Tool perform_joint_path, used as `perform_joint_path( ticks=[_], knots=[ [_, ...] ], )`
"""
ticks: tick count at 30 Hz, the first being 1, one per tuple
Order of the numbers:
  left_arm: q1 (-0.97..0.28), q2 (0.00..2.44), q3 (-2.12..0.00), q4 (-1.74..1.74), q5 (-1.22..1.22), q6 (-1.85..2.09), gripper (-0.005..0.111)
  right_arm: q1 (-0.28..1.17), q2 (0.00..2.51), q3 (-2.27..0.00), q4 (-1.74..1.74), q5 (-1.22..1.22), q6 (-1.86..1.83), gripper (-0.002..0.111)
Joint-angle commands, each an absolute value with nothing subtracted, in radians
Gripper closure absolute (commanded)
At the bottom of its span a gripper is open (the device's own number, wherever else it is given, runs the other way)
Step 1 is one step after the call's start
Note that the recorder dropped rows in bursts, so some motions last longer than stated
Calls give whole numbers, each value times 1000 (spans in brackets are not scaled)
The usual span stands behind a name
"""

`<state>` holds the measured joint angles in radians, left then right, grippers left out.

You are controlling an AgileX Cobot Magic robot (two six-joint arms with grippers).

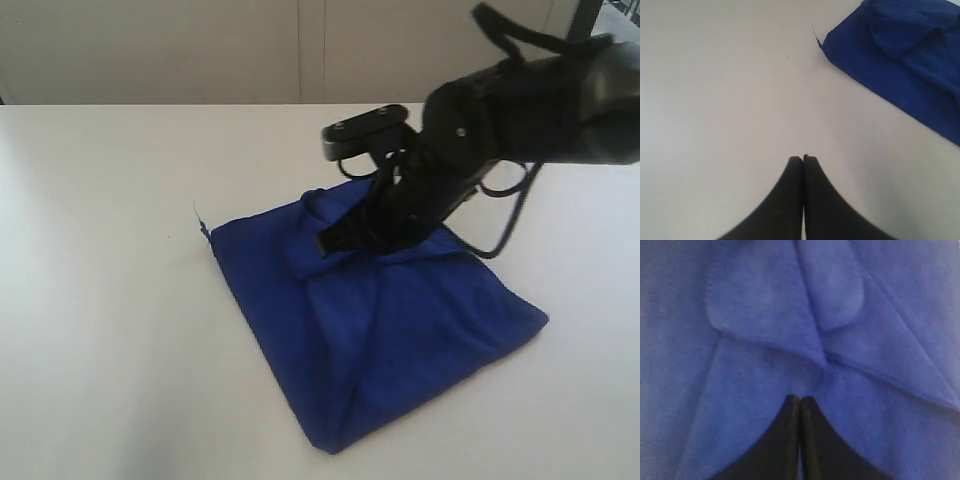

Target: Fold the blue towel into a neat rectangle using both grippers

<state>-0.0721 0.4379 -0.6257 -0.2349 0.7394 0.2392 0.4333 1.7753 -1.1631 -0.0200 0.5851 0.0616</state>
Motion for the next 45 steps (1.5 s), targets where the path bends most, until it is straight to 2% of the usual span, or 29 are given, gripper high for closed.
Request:
perform_joint_path(
  ticks=[1, 6, 15, 31, 38, 45],
  knots=[
    [-72, 431, -618, -238, 749, 231, 107, 528, 1879, -1288, -17, 618, 48, 108],
    [-72, 431, -618, -238, 749, 231, 107, 602, 2018, -1433, -15, 646, 48, 108],
    [-72, 431, -618, -238, 749, 231, 107, 608, 2203, -1524, 15, 645, 54, 108],
    [-72, 431, -618, -238, 749, 231, 107, 535, 2298, -1571, -45, 458, 431, 108],
    [-72, 431, -618, -238, 749, 231, 107, 506, 2311, -1574, -45, 340, 479, 108],
    [-72, 431, -618, -238, 749, 231, 107, 506, 2244, -1574, -18, 333, 479, 108]
  ],
)
